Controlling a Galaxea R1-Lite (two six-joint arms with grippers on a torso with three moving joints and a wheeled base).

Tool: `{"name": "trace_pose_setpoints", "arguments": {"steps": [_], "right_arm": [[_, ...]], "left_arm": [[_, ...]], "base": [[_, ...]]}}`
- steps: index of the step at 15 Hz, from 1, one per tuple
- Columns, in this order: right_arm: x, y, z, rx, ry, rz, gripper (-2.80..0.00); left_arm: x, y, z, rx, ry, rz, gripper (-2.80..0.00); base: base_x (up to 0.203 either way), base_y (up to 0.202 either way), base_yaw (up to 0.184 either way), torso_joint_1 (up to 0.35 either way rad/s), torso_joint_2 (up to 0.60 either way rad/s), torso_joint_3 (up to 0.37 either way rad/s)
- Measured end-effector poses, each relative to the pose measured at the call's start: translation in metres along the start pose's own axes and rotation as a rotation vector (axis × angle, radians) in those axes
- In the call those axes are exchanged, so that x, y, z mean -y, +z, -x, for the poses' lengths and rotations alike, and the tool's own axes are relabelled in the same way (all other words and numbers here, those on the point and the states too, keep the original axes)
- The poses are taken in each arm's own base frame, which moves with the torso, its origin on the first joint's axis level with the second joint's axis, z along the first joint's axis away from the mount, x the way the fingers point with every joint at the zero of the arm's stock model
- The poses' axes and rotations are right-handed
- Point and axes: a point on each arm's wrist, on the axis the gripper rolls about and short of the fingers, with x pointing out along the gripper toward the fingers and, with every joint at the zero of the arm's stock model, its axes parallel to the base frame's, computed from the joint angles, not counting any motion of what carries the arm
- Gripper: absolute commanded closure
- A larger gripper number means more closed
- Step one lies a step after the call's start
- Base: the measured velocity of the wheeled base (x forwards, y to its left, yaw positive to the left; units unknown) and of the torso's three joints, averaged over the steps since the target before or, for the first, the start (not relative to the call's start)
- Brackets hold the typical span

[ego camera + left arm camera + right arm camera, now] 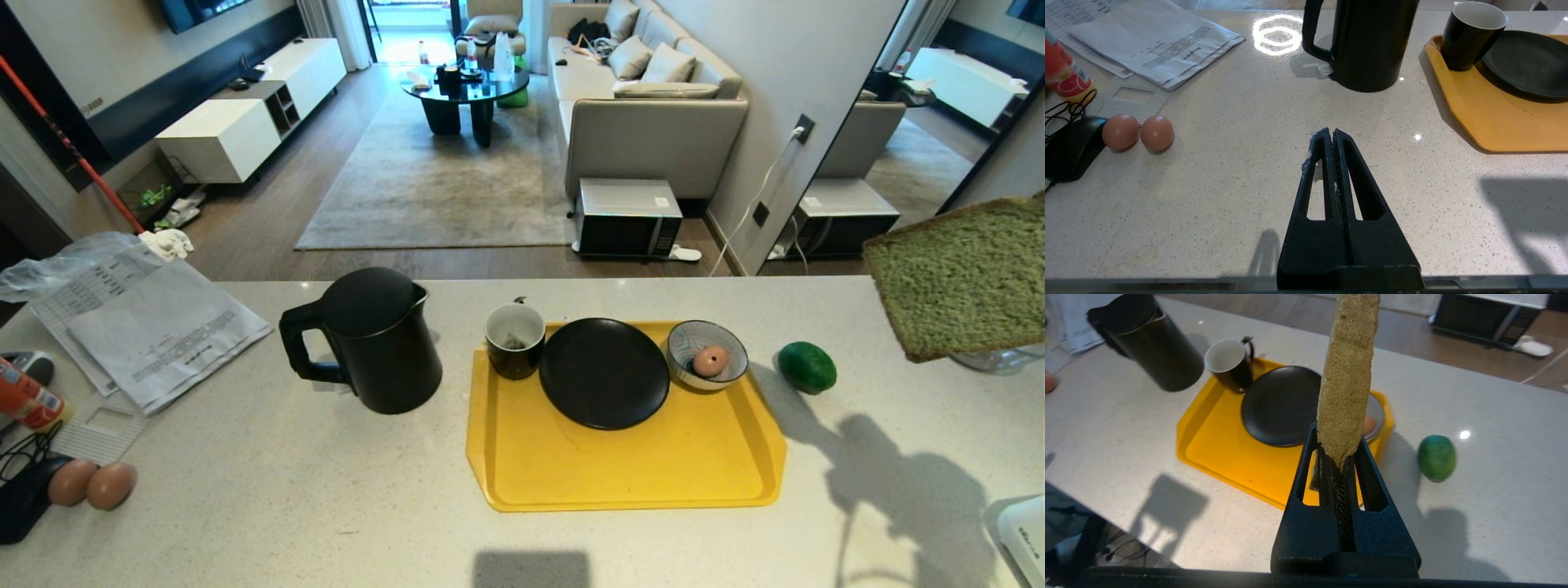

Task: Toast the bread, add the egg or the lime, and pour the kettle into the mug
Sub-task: Put the baked bread on a plate

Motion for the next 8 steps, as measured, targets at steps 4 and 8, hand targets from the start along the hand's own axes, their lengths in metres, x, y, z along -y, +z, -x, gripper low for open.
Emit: {"name": "trace_pose_setpoints", "arguments": {"steps": [4, 8], "right_arm": [[-0.027, -0.006, -0.039, -0.100, 0.142, -0.067, 0.00], [-0.069, -0.017, -0.083, -0.231, 0.190, -0.161, 0.00]], "left_arm": [[0.000, 0.000, 0.000, 0.000, 0.000, 0.000, 0.00], [0.000, 0.000, 0.000, 0.000, 0.001, 0.000, 0.00]], "base": [[0.000, 0.000, 0.000, 0.000, 0.00, 0.000], [0.000, 0.000, 0.000, 0.000, 0.00, 0.000]]}}
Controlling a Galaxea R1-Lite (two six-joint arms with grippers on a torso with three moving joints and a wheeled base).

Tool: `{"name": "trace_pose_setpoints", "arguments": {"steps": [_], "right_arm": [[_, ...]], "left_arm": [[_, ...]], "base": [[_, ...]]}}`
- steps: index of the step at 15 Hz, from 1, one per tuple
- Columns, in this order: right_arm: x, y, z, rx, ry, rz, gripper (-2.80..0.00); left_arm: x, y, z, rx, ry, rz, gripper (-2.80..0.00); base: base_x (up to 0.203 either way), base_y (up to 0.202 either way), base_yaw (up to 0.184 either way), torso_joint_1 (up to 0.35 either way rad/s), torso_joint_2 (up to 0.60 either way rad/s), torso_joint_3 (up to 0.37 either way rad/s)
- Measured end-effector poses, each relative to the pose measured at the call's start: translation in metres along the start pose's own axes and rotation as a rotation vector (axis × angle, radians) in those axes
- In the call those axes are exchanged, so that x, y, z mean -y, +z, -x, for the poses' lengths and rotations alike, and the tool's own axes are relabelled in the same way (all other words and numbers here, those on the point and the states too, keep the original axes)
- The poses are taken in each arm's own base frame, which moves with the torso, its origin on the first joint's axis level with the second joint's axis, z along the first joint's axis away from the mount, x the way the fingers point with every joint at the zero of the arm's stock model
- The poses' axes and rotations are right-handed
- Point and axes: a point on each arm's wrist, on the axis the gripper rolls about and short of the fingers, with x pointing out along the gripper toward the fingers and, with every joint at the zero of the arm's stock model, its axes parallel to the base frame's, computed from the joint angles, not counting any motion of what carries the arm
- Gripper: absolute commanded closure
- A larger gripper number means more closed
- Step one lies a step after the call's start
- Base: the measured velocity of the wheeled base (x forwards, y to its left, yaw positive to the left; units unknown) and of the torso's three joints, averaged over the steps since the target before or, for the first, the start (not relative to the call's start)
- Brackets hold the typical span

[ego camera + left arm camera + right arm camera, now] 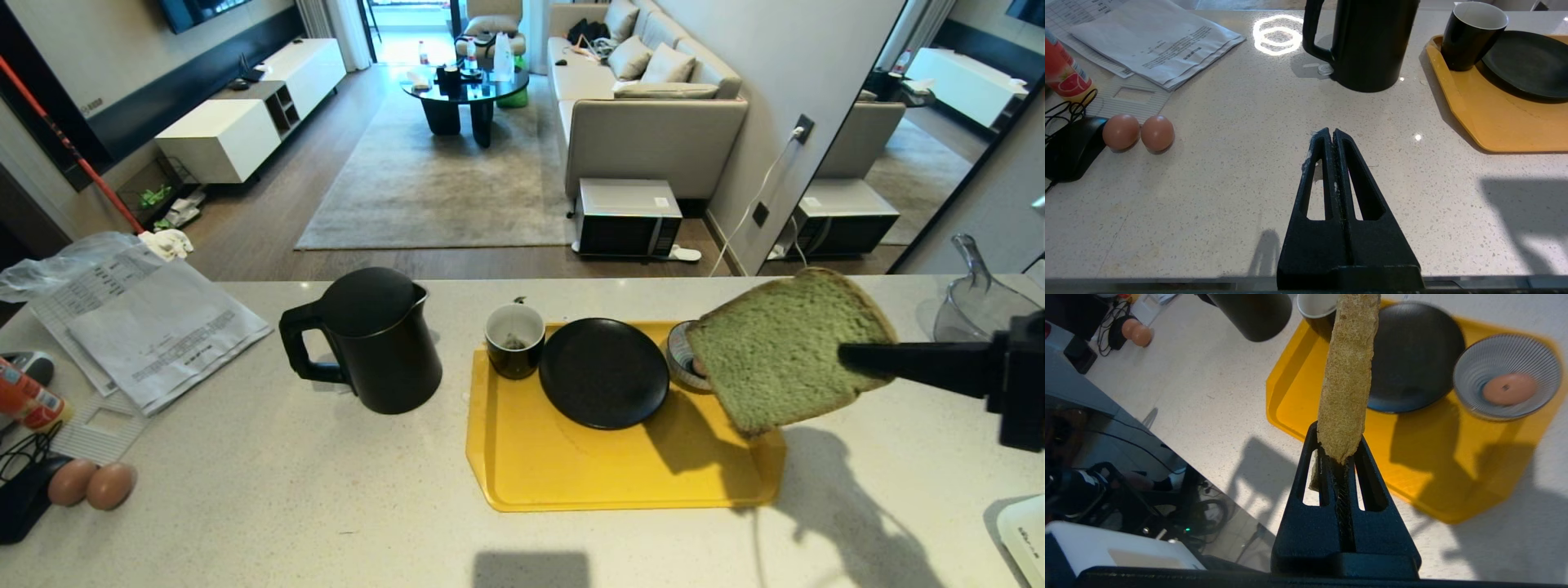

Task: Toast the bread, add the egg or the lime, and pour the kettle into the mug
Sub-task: Put the baked bread on a plate

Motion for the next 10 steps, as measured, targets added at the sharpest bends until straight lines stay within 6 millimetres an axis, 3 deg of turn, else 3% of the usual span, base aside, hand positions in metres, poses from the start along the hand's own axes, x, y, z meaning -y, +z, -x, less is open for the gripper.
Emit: {"name": "trace_pose_setpoints", "arguments": {"steps": [5, 10], "right_arm": [[-0.018, -0.003, -0.079, -0.030, -0.157, -0.199, 0.00], [-0.021, -0.015, -0.132, -0.062, -0.256, -0.299, 0.00]], "left_arm": [[0.000, 0.000, 0.000, 0.000, -0.001, 0.000, 0.00], [0.000, 0.000, 0.000, 0.000, -0.001, 0.000, 0.00]], "base": [[0.000, 0.000, 0.000, 0.000, 0.00, 0.000], [0.000, 0.000, 0.000, 0.000, 0.00, 0.000]]}}
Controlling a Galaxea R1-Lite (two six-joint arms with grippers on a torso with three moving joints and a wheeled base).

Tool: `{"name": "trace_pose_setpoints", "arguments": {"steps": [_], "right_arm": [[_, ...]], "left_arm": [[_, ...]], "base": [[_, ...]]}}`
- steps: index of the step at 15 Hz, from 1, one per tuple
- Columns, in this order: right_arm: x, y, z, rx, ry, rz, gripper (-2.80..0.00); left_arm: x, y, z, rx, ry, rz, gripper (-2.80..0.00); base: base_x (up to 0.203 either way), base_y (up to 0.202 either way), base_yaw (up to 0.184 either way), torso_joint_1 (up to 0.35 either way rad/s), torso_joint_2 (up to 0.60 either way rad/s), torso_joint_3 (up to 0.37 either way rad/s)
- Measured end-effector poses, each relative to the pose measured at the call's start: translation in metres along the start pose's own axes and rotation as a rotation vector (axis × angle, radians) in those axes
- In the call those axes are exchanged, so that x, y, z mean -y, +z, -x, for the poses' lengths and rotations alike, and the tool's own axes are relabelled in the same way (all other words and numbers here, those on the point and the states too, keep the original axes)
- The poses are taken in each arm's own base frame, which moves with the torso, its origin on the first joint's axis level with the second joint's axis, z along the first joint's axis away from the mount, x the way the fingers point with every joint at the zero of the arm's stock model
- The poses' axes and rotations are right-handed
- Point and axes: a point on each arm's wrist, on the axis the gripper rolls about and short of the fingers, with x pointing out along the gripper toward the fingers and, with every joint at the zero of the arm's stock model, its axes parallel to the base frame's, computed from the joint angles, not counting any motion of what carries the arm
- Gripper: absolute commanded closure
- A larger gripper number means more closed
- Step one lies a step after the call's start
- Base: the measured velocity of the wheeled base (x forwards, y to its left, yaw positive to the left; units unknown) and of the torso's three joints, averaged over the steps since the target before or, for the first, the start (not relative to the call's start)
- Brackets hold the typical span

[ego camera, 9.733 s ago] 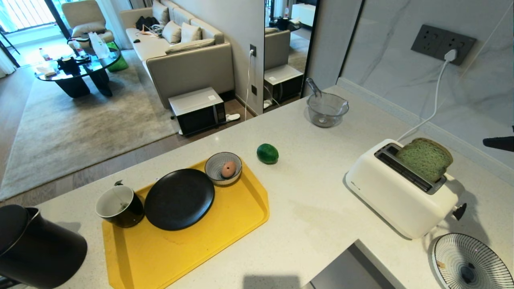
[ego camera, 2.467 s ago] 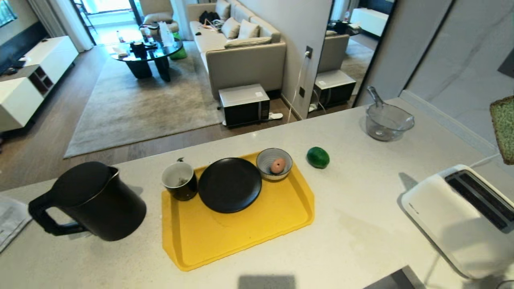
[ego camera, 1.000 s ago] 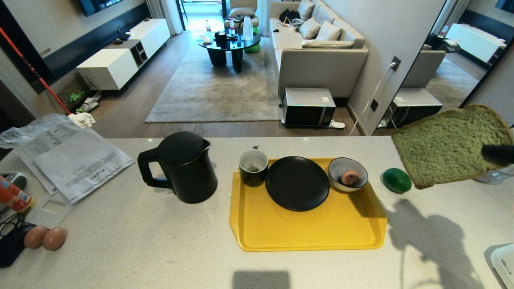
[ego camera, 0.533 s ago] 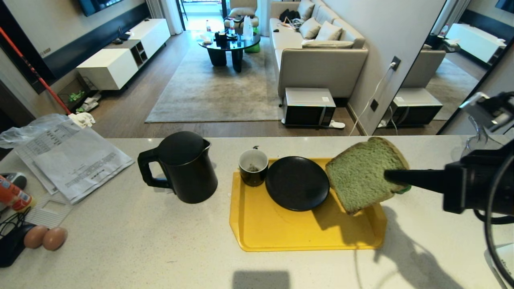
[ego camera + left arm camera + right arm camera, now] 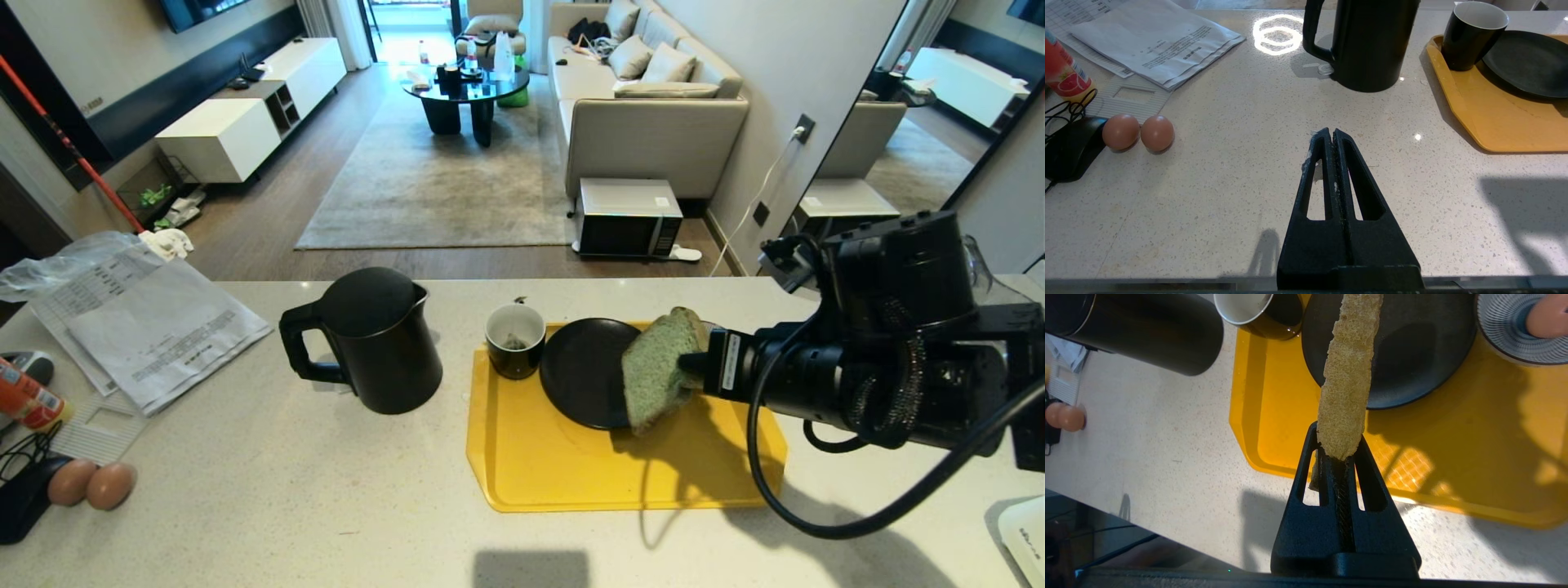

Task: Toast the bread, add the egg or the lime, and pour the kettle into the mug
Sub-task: Put the baked bread on a plate

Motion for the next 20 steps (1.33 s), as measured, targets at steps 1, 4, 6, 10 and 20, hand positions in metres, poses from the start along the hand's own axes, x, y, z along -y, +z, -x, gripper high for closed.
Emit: {"name": "trace_pose_setpoints", "arguments": {"steps": [1, 4, 6, 10, 20], "right_arm": [[-0.002, -0.004, -0.008, -0.006, -0.005, 0.004, 0.00], [-0.009, -0.014, -0.031, 0.006, -0.037, 0.025, 0.00], [-0.016, -0.020, -0.048, 0.038, -0.060, 0.039, 0.00], [-0.028, -0.022, -0.072, 0.047, -0.058, 0.050, 0.00], [-0.030, -0.024, -0.105, 0.034, -0.075, 0.043, 0.00]], "left_arm": [[0.000, 0.000, 0.000, 0.000, 0.000, 0.000, 0.00], [0.000, 0.000, 0.000, 0.000, 0.000, 0.000, 0.00], [0.000, 0.000, 0.000, 0.000, 0.000, 0.000, 0.00], [0.000, 0.000, 0.000, 0.000, 0.000, 0.000, 0.00], [0.000, 0.000, 0.000, 0.000, 0.000, 0.000, 0.00]], "base": [[0.000, 0.000, 0.000, 0.000, 0.00, 0.000], [0.000, 0.000, 0.000, 0.000, 0.00, 0.000], [0.000, 0.000, 0.000, 0.000, 0.00, 0.000], [0.000, 0.000, 0.000, 0.000, 0.00, 0.000], [0.000, 0.000, 0.000, 0.000, 0.00, 0.000]]}}
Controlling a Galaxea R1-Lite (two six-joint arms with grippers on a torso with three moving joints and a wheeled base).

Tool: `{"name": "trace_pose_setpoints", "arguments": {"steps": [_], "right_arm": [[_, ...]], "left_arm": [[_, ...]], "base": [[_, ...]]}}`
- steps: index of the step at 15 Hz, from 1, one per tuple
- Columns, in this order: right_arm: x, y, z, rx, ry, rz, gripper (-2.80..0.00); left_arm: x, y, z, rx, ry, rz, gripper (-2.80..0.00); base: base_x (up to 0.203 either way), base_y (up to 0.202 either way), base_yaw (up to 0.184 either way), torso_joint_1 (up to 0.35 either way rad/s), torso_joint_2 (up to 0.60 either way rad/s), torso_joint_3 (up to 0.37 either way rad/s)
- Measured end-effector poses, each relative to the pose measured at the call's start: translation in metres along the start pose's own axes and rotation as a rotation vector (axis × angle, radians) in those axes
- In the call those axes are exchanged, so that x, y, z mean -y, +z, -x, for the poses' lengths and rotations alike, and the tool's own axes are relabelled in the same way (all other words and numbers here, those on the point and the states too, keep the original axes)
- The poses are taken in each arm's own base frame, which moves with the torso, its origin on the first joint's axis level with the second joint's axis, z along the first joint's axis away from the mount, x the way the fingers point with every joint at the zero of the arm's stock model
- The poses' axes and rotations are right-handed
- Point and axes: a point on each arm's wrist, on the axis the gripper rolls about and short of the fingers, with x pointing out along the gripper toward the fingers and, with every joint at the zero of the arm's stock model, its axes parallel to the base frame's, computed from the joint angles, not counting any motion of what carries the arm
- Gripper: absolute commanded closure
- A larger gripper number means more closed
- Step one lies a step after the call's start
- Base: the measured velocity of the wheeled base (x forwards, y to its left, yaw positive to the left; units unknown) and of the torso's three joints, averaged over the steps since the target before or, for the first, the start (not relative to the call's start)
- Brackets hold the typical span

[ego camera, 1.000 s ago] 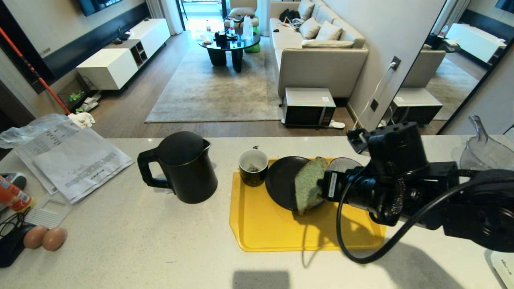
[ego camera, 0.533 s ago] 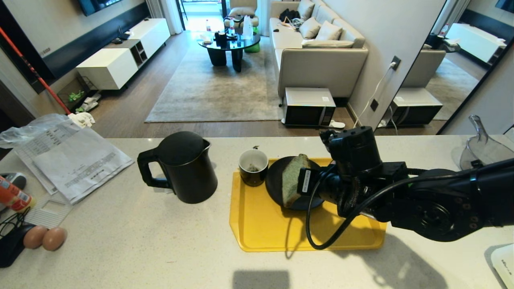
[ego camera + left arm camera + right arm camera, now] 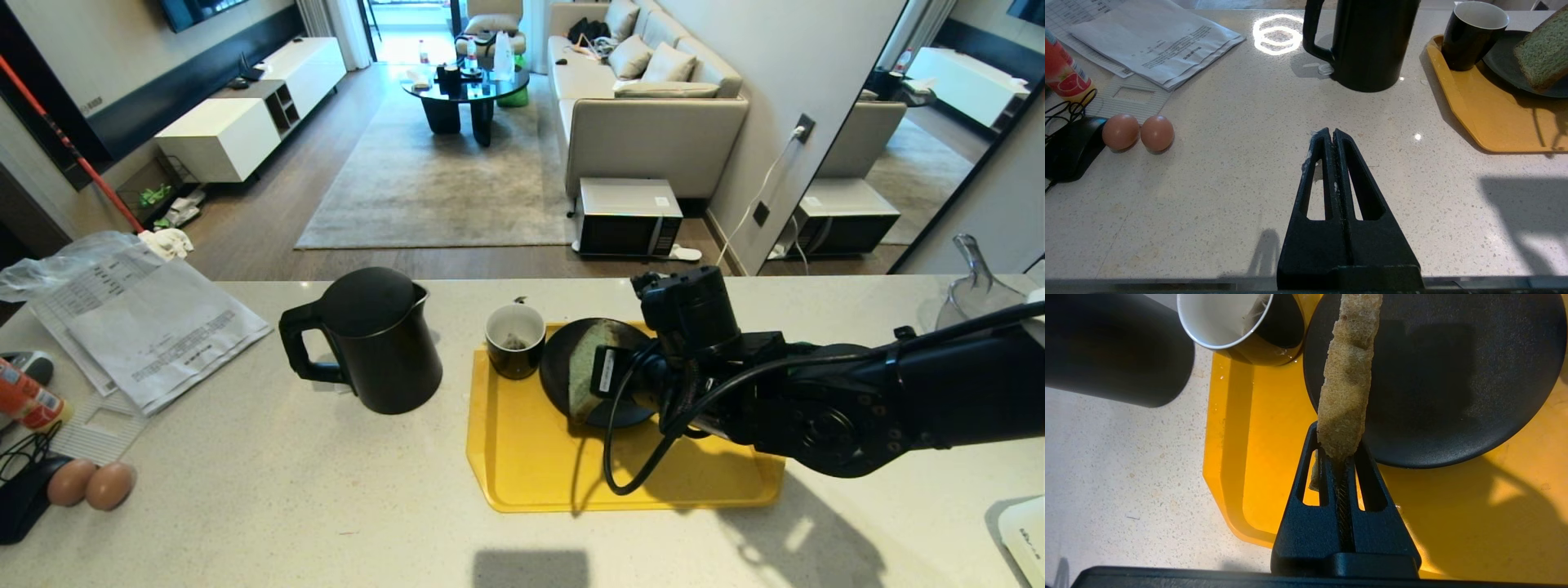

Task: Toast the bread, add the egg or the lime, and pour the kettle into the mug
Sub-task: Put the baked bread on a plate

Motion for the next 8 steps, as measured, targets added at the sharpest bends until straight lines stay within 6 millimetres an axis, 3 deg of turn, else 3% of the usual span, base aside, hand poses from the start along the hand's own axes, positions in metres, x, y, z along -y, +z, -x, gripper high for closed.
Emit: {"name": "trace_pose_setpoints", "arguments": {"steps": [8], "right_arm": [[0.020, -0.009, -0.024, -0.040, -0.070, -0.007, 0.00]], "left_arm": [[0.000, 0.000, 0.000, 0.000, 0.000, 0.000, 0.00]], "base": [[0.000, 0.000, 0.000, 0.000, 0.00, 0.000]]}}
